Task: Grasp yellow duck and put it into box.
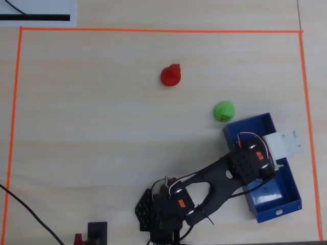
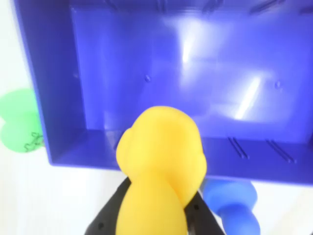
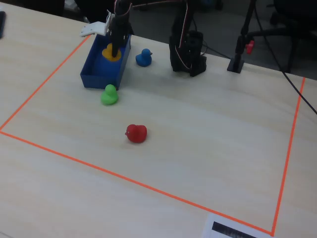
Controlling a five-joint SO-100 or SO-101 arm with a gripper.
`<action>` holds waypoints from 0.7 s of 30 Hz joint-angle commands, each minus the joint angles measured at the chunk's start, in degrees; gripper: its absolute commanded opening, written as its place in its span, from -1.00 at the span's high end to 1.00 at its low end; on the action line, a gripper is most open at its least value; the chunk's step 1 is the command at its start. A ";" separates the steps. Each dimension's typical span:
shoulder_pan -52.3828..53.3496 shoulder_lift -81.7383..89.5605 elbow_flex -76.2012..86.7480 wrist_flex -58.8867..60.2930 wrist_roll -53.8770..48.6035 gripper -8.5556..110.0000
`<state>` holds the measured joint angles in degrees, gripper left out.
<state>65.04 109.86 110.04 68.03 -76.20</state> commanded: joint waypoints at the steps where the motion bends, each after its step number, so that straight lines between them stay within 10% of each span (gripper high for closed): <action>1: 0.18 0.97 -0.79 -2.99 -0.44 0.85; 21: 1.85 -6.50 -6.15 -7.82 -0.53 0.58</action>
<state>66.45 103.01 107.23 61.44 -76.20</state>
